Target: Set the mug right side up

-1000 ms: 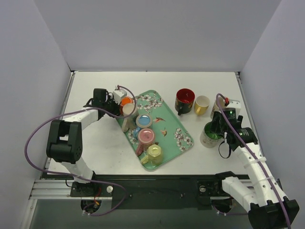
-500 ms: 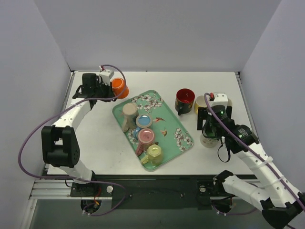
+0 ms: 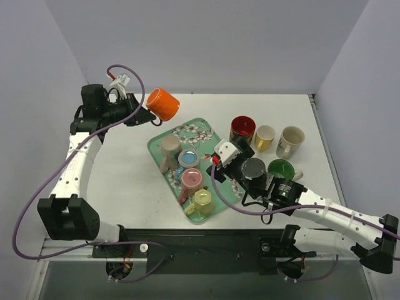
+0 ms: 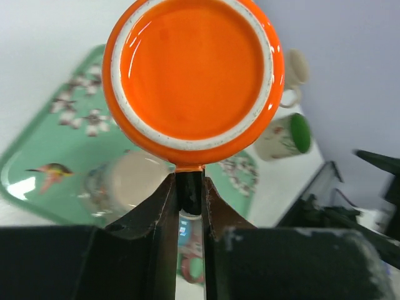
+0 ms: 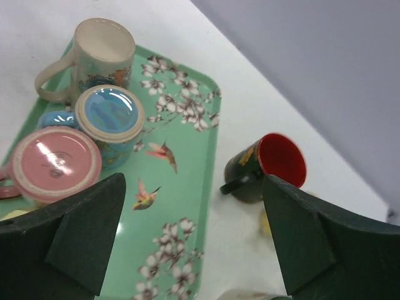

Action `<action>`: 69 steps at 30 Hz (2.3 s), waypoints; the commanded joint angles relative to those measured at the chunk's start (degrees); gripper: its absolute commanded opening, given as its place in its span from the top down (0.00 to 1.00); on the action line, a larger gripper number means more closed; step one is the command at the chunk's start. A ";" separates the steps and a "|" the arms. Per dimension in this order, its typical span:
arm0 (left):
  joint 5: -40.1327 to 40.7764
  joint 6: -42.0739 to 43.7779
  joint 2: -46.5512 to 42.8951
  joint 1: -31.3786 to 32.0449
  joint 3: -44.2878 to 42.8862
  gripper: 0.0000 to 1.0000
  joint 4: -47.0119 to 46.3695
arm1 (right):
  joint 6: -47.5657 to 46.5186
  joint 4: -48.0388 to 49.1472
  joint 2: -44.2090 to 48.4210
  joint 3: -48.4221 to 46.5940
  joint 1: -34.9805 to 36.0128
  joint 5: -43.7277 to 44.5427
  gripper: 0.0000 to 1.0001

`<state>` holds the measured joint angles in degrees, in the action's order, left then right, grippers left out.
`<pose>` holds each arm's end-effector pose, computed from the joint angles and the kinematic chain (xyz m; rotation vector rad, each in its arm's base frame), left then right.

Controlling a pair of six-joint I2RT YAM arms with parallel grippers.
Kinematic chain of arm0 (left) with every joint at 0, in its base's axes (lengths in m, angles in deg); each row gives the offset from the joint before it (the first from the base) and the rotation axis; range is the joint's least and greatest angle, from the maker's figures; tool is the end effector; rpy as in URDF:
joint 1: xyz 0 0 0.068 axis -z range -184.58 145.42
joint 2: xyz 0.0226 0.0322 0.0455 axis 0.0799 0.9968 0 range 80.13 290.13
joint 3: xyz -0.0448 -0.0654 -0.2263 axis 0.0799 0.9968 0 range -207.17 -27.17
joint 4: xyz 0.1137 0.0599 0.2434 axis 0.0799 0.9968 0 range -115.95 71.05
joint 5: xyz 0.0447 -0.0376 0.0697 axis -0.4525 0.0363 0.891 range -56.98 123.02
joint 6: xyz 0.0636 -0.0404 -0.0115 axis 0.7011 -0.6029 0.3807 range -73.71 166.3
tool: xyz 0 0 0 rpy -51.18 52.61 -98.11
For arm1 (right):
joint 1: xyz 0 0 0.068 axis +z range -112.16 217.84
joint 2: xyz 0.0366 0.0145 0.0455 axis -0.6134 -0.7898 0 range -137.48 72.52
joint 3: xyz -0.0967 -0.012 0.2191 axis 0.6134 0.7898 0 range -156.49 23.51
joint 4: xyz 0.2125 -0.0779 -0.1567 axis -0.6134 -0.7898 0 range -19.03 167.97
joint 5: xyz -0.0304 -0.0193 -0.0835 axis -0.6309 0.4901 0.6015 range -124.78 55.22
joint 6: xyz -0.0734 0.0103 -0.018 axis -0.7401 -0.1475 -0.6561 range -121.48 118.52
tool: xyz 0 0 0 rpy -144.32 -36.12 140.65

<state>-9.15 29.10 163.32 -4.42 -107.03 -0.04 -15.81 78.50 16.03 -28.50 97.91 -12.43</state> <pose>0.3617 -0.0444 0.3268 0.1523 2.0633 -0.9478 0.1661 0.2393 0.3353 -0.7393 1.4667 0.2921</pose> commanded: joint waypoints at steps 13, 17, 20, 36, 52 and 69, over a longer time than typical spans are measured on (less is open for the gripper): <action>-27.08 -23.76 -9.63 9.32 -0.83 1.00 -5.51 | -39.47 43.50 1.56 8.94 1.63 -10.04 0.18; -27.44 -26.49 -9.81 12.57 0.22 1.00 -6.75 | -40.25 47.01 -0.19 8.77 1.71 -9.61 0.19; -28.05 -29.55 -9.90 14.51 1.62 1.00 -9.03 | -40.60 47.62 -1.51 7.54 1.63 -9.87 0.20; -31.57 -43.98 -9.90 18.12 9.54 1.00 -27.56 | -42.89 43.79 -4.42 1.83 0.66 -8.99 0.89; -11.91 -4.81 -2.08 8.55 -9.25 0.13 10.35 | -13.29 8.72 -2.83 -5.46 -6.54 3.76 1.00; 6.41 19.21 -0.41 4.93 -4.44 0.10 18.03 | 39.36 -43.87 -2.31 -1.55 -9.10 -12.95 1.00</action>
<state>-2.97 45.32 162.60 0.89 -112.30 18.63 7.05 42.44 12.66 -36.28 88.14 -21.39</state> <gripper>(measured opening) 0.897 0.093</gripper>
